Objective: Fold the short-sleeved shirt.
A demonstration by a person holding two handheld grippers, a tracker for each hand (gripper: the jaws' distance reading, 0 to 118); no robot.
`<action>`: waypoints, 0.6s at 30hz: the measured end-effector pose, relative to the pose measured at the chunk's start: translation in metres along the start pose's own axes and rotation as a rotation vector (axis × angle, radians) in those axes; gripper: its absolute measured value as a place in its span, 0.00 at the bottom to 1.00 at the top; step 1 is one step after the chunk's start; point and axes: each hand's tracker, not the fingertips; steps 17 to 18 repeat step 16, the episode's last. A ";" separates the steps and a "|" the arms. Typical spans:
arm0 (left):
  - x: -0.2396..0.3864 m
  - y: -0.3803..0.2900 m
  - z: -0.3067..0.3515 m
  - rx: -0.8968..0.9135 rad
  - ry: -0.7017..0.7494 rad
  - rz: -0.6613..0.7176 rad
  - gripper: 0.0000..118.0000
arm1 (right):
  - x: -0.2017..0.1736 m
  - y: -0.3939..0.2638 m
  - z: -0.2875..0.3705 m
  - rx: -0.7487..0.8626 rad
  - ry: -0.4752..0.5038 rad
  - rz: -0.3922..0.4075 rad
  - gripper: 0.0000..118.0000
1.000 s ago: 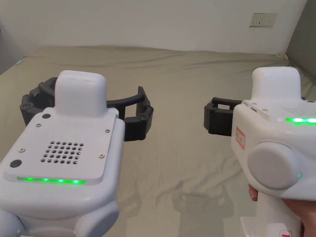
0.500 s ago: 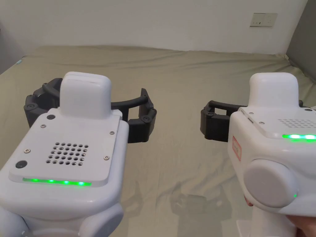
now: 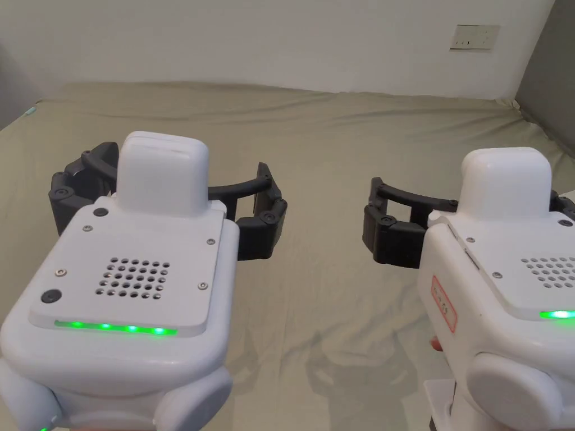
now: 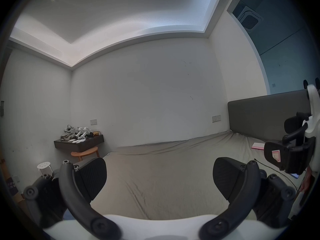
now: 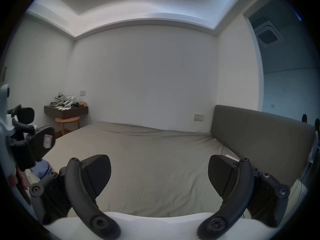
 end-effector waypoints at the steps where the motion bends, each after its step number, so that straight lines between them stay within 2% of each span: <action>1: -0.001 0.000 0.001 0.000 -0.001 0.001 1.00 | 0.002 -0.002 0.001 0.013 0.006 -0.001 0.97; 13: -0.002 0.003 0.004 0.034 0.024 0.013 1.00 | -0.008 0.004 0.010 0.082 -0.013 0.079 0.97; 18: 0.000 0.004 0.005 0.036 0.023 0.007 1.00 | -0.009 0.004 0.011 0.090 -0.011 0.083 0.97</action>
